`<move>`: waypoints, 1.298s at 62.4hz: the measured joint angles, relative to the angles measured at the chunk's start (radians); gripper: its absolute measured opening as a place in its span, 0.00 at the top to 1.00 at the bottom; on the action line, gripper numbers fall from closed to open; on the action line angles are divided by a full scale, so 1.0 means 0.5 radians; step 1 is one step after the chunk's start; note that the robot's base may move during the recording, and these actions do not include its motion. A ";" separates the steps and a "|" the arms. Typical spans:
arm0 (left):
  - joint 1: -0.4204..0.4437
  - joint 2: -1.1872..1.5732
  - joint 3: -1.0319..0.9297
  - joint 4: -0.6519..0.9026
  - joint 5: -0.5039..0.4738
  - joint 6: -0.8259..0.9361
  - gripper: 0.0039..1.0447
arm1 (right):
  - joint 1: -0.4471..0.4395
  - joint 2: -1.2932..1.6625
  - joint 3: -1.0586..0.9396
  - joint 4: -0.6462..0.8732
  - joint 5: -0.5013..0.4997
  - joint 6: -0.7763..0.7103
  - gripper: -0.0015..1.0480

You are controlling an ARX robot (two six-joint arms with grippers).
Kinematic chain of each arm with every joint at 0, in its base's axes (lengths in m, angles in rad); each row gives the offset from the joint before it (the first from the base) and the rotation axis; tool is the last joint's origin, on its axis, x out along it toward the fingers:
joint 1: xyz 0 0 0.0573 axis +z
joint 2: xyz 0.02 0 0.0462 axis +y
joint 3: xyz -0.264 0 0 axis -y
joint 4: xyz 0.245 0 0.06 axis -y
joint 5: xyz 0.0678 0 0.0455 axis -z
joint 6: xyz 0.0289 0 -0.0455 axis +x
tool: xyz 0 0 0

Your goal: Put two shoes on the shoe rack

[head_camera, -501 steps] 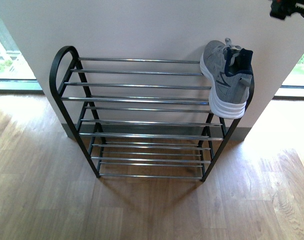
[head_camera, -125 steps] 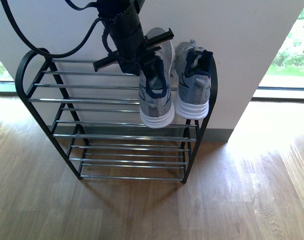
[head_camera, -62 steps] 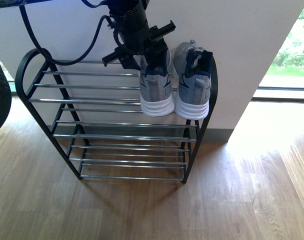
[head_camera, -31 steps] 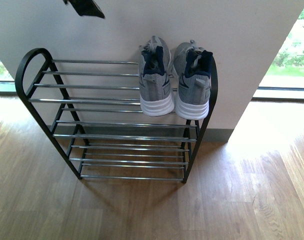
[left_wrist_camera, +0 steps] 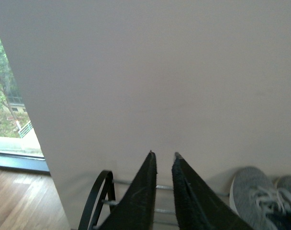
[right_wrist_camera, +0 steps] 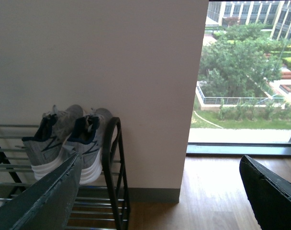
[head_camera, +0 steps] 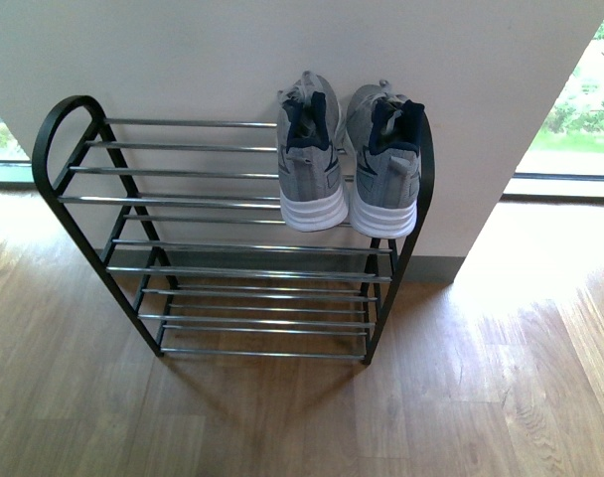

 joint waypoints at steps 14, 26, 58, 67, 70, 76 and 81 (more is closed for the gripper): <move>0.097 -0.291 -0.433 0.079 0.111 0.027 0.99 | 0.000 0.000 0.000 0.000 0.000 0.000 0.09; 0.178 -0.549 -0.700 0.087 0.182 0.030 0.99 | 0.000 0.000 0.000 0.000 0.000 0.000 0.09; 0.426 -1.270 -1.197 -0.143 0.420 0.037 0.99 | 0.000 0.000 0.000 0.000 0.000 0.000 0.09; 0.426 -1.498 -1.256 -0.316 0.430 0.037 0.99 | 0.000 0.000 0.000 0.000 0.001 0.000 0.09; 0.426 -1.563 -1.267 -0.368 0.430 0.037 0.99 | 0.000 0.000 0.000 0.000 0.000 0.000 0.09; 0.426 -1.725 -1.292 -0.499 0.431 0.037 0.99 | 0.000 0.000 0.000 0.000 0.000 0.000 0.09; 0.426 -1.851 -1.310 -0.607 0.430 0.037 0.99 | 0.000 0.000 0.000 0.000 0.000 0.000 0.09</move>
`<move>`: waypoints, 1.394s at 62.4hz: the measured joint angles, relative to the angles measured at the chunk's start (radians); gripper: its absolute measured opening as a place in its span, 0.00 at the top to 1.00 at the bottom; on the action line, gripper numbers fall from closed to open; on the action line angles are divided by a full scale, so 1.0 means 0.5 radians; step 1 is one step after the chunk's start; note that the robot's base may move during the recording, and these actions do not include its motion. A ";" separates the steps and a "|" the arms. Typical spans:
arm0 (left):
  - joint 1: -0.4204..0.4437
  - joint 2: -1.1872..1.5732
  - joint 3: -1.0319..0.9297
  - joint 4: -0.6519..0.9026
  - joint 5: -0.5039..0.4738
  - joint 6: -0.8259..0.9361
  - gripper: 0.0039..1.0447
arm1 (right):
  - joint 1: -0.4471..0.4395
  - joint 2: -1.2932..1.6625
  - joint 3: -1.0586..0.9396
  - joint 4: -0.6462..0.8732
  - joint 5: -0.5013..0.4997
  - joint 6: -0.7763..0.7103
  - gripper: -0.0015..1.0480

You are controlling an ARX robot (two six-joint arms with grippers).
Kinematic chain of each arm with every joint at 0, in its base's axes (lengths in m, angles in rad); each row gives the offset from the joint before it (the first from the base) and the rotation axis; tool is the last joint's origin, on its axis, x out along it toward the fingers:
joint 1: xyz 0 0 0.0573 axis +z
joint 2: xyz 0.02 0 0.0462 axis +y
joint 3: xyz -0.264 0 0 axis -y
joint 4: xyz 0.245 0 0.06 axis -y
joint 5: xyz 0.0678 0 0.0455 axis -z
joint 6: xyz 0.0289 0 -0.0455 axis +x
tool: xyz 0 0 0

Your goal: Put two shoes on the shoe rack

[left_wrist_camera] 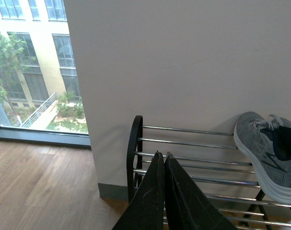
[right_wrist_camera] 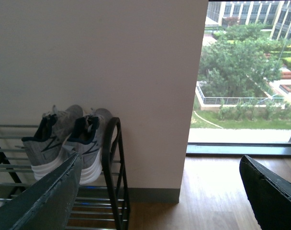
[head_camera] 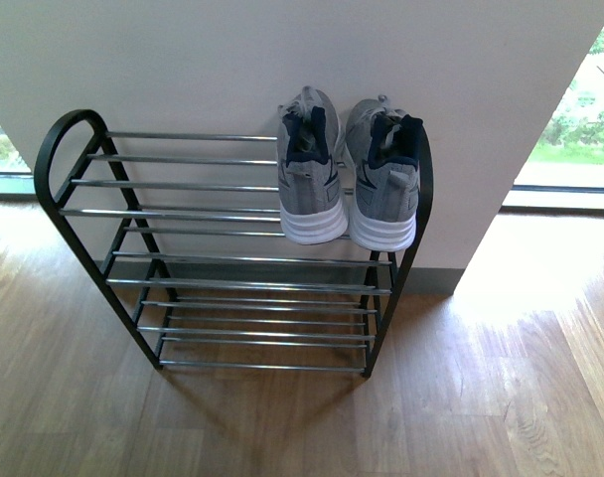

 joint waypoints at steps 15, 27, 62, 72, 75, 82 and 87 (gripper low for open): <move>0.000 -0.333 -0.016 -0.295 0.002 0.000 0.99 | 0.000 0.000 0.000 0.000 0.000 0.000 0.09; 0.000 -0.558 -0.017 -0.502 0.002 0.000 0.99 | 0.000 0.000 0.000 0.000 0.000 0.000 0.09; 0.000 -1.012 -0.017 -0.943 0.002 0.000 0.99 | 0.000 0.000 0.000 0.000 0.000 0.000 0.09; 0.000 -1.122 -0.017 -1.054 0.002 0.000 0.99 | 0.000 0.000 0.000 0.000 0.000 0.000 0.09; 0.000 -1.143 -0.017 -1.073 0.002 0.000 0.99 | 0.000 0.000 0.000 0.000 0.000 0.000 0.09; 0.000 -1.244 -0.017 -1.181 0.002 0.000 0.99 | 0.000 0.000 0.000 0.000 0.000 0.000 0.09; 0.000 -1.424 -0.017 -1.424 0.002 0.000 0.99 | 0.000 0.000 0.000 0.000 0.000 0.000 0.09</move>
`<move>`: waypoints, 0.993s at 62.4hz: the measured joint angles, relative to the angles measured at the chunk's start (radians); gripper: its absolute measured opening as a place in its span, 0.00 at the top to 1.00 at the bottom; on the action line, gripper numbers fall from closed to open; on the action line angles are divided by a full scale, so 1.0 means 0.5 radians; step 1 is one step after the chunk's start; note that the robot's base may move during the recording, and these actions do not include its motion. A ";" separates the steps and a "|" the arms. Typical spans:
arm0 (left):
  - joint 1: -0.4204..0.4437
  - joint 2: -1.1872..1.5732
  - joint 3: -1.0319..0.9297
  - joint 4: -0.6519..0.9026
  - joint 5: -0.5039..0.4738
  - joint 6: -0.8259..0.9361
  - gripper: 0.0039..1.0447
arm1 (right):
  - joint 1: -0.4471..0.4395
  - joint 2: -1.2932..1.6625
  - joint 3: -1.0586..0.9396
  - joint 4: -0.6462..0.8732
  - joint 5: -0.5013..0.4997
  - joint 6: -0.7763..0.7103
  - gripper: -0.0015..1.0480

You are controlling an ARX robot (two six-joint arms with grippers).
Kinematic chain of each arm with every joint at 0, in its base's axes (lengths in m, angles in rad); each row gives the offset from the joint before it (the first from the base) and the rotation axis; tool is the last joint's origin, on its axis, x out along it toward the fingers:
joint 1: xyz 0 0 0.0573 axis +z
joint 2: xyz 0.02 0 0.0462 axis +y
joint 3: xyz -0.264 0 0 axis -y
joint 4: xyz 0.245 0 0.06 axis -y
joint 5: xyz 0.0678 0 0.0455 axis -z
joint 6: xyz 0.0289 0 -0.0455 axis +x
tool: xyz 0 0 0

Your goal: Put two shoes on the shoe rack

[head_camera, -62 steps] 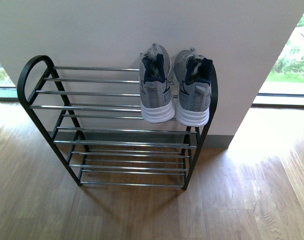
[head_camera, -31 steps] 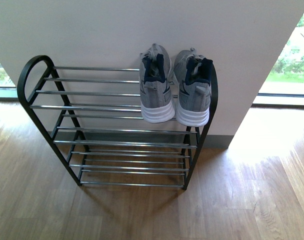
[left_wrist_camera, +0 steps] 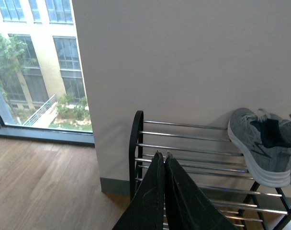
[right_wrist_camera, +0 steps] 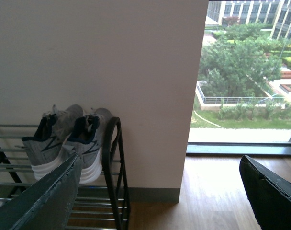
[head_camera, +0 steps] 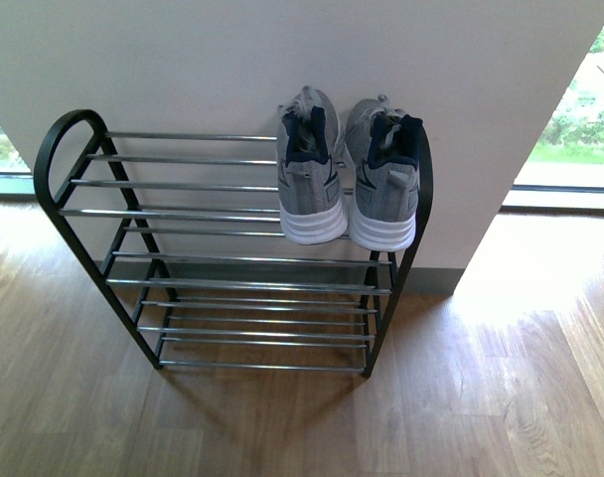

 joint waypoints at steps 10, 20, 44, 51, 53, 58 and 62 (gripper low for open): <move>0.001 -0.076 0.000 -0.044 -0.001 -0.001 0.99 | 0.000 0.000 0.000 0.000 -0.001 0.000 0.09; 0.001 -0.078 0.000 -0.043 -0.001 -0.001 0.96 | 0.000 0.000 0.000 0.000 0.000 0.000 0.09; 0.001 -0.079 0.000 -0.043 -0.001 -0.001 0.20 | 0.000 0.000 0.000 0.000 0.000 0.000 0.09; 0.001 -0.079 0.000 -0.043 -0.001 0.004 0.07 | 0.000 0.000 0.000 0.000 0.000 -0.001 0.09; 0.001 -0.079 0.000 -0.043 -0.001 0.004 0.09 | 0.000 0.000 0.000 0.000 0.000 0.000 0.09; 0.001 -0.079 0.000 -0.043 0.000 0.005 0.09 | 0.000 0.000 0.000 0.000 0.000 -0.001 0.09; 0.001 -0.079 0.000 -0.043 -0.001 0.005 0.09 | 0.000 0.000 0.000 0.000 0.000 -0.002 0.09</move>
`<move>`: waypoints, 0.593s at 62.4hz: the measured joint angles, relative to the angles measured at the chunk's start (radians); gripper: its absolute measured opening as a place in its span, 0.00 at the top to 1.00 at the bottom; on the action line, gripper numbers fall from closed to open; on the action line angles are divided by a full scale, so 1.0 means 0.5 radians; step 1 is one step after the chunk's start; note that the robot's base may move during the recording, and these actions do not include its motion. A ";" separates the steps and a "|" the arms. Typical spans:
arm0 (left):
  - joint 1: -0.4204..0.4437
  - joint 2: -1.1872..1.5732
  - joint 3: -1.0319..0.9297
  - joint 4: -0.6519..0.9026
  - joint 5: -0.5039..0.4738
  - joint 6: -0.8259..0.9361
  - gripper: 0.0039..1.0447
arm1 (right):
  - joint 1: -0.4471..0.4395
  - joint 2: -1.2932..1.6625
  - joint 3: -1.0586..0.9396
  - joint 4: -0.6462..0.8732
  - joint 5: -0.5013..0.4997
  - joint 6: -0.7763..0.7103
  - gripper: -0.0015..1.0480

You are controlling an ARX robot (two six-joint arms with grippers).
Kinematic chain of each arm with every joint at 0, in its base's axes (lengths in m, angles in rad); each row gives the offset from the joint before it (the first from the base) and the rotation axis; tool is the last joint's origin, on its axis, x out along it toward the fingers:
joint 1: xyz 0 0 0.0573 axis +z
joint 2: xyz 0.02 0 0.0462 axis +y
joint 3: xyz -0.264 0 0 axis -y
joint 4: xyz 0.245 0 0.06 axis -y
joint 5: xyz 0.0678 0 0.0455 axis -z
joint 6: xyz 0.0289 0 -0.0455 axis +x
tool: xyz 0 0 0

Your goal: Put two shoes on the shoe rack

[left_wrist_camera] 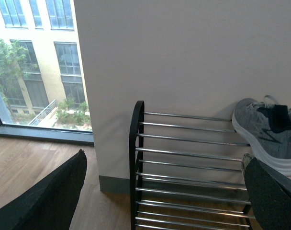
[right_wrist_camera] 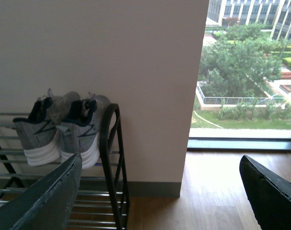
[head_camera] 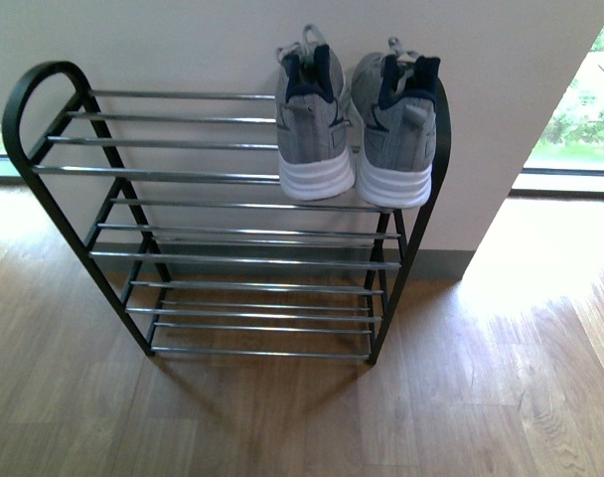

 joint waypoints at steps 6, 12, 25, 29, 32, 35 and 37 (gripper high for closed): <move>0.000 0.000 0.000 0.000 0.000 0.000 0.09 | 0.000 0.000 0.000 0.000 0.001 -0.002 0.09; 0.000 0.000 0.000 0.000 0.000 0.000 0.09 | 0.000 0.000 0.000 0.000 0.000 -0.002 0.09; 0.000 0.000 0.000 0.000 0.001 0.000 0.09 | 0.000 0.000 0.000 0.000 0.000 -0.002 0.09; 0.000 0.000 0.000 0.000 0.001 0.001 0.09 | 0.000 0.000 0.000 0.000 0.000 -0.003 0.09; 0.000 0.000 0.000 0.000 0.000 0.001 0.09 | 0.000 0.000 0.000 0.000 0.000 -0.002 0.09; 0.000 0.000 0.000 0.000 0.000 0.001 0.09 | 0.000 0.000 0.000 0.000 0.000 -0.002 0.09; 0.000 0.000 0.000 0.000 0.001 0.001 0.09 | 0.000 0.000 0.000 0.000 0.001 -0.002 0.09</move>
